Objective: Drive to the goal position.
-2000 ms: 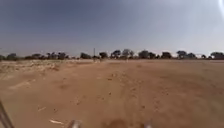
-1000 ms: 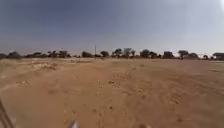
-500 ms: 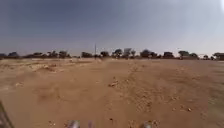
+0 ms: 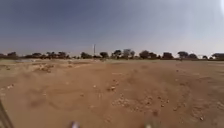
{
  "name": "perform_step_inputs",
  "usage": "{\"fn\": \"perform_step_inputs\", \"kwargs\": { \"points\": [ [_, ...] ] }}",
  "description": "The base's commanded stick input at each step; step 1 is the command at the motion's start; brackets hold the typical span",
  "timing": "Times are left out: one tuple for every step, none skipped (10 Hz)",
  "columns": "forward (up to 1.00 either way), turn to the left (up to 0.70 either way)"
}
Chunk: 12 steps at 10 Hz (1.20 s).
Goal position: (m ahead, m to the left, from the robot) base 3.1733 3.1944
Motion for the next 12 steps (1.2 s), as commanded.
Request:
{"fn": "perform_step_inputs", "kwargs": {
  "points": [
    [0.50, 0.00],
    [0.50, 0.00],
    [0.50, 0.00],
    [0.50, 0.00],
    [0.50, 0.00],
    [0.50, 0.00],
    [0.50, 0.00],
    [0.50, 0.00],
    [0.50, -0.03],
    [0.50, -0.10],
    [0.50, -0.18],
    [0.50, -0.26]
  ]
}}
